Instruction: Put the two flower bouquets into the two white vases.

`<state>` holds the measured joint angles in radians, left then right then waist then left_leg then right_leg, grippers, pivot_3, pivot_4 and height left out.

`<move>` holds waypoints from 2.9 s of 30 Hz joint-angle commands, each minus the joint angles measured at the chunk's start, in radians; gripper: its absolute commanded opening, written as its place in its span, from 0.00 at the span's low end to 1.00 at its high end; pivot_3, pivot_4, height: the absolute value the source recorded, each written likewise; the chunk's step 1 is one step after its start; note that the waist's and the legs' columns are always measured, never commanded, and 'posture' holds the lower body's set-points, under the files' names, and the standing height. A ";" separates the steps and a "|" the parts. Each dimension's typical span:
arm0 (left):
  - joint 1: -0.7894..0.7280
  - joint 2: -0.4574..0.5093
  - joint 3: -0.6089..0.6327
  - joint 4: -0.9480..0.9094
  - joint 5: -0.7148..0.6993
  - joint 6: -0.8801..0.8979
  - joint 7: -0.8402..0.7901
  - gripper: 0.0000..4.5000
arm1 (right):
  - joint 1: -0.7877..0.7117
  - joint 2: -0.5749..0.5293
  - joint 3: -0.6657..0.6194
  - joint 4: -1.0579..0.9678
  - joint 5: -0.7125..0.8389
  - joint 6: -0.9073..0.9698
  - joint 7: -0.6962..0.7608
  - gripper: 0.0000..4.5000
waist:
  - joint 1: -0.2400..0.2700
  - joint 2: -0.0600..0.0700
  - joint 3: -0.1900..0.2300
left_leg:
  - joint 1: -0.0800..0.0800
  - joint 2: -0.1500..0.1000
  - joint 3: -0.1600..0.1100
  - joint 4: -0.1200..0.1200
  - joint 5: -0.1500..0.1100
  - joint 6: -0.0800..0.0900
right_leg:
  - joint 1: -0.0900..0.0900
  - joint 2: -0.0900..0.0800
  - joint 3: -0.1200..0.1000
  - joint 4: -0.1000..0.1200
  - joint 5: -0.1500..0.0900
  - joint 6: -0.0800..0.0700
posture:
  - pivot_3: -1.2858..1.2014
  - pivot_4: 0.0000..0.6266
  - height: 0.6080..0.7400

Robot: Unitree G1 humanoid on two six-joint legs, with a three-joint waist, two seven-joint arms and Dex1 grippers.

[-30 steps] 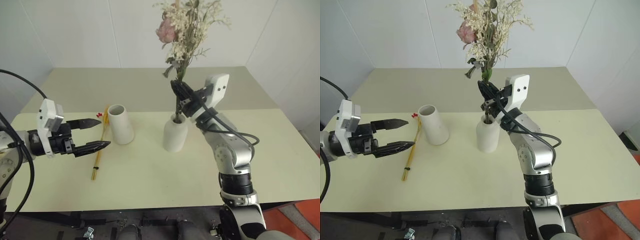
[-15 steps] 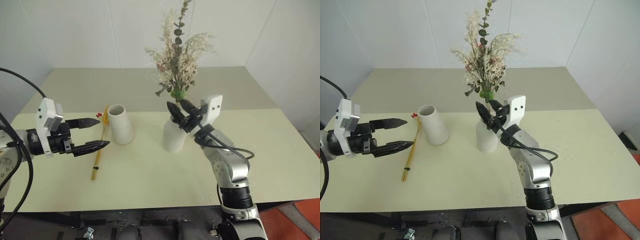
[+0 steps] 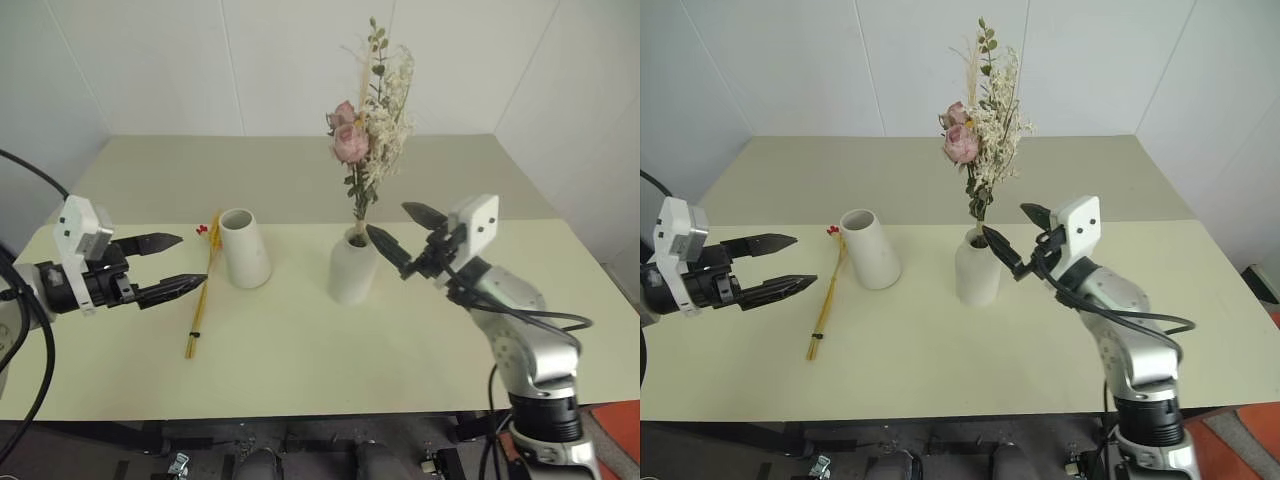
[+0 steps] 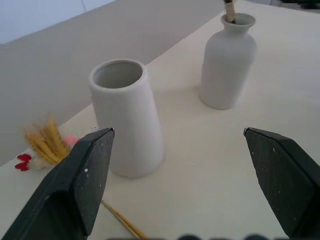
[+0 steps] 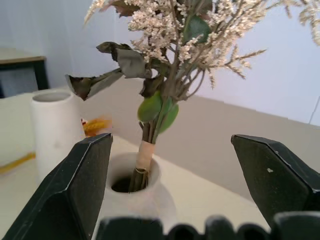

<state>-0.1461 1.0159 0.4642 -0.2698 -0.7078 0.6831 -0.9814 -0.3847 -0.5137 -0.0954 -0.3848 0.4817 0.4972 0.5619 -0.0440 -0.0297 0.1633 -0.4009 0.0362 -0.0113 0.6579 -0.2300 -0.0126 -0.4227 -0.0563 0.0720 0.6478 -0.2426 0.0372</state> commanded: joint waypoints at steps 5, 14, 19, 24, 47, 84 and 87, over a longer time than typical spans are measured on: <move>0.048 0.048 0.073 -0.104 0.019 0.230 0.211 1.00 | -0.057 -0.210 -0.031 -0.036 0.187 0.147 0.252 1.00 | -0.004 -0.001 0.001 | 0.002 0.002 0.000 0.001 0.000 0.000 | 0.002 0.002 0.000 0.000 0.000 0.000 | 0.52 0.24 1.00; -0.197 0.031 -0.165 -0.045 0.102 0.703 0.535 1.00 | -0.123 -0.258 0.030 0.005 0.184 0.146 0.396 1.00 | 0.005 -0.003 0.002 | 0.000 0.000 -0.001 0.002 0.000 0.000 | 0.001 0.002 0.000 -0.001 0.000 0.001 | 0.52 0.24 1.00; -0.320 -0.092 -0.226 -0.023 0.121 0.820 0.608 1.00 | -0.143 -0.252 0.039 0.015 0.174 0.140 0.415 1.00 | 0.007 -0.006 0.004 | -0.002 0.000 -0.001 0.003 0.000 0.000 | 0.000 0.001 0.000 0.000 0.001 0.001 | 0.52 0.24 1.00; -0.405 -0.114 -0.261 -0.019 0.145 0.882 0.628 1.00 | -0.138 -0.253 0.043 0.007 0.163 0.132 0.421 1.00 | 0.003 -0.007 0.005 | -0.002 0.000 -0.002 0.003 0.000 0.000 | 0.000 0.001 -0.001 0.000 0.001 0.001 | 0.52 0.24 1.00; -0.512 -0.244 -0.428 0.163 0.217 0.923 0.649 0.73 | -0.150 -0.248 0.030 0.015 0.154 0.131 0.426 1.00 | 0.004 -0.007 0.005 | -0.003 -0.002 -0.003 0.003 0.000 0.000 | 0.000 0.000 -0.001 0.000 0.001 0.002 | 0.52 0.24 1.00; -0.626 -0.317 0.045 0.160 0.081 0.178 0.365 0.02 | -0.113 -0.192 0.018 -0.007 0.136 0.122 0.338 1.00 | 0.028 -0.007 0.005 | -0.003 -0.003 -0.004 0.004 0.001 -0.001 | 0.000 -0.002 -0.002 0.000 0.003 0.002 | 0.52 0.24 1.00; -0.680 -0.333 0.010 0.234 0.055 0.106 0.288 0.02 | -0.106 -0.190 0.013 -0.014 0.136 0.121 0.326 1.00 | 0.028 -0.007 0.005 | -0.003 -0.003 -0.004 0.005 0.001 -0.001 | 0.001 -0.002 -0.002 0.000 0.003 0.002 | 0.52 0.24 1.00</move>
<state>-0.7994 0.6845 0.4839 -0.0549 -0.6280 0.8422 -0.6495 -0.4902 -0.7027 -0.0494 -0.3629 0.6114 0.6411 0.9000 -0.0156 -0.0368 0.1680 -0.4044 0.0330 -0.0149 0.6625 -0.2288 -0.0141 -0.4218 -0.0578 0.0700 0.6471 -0.2391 0.0393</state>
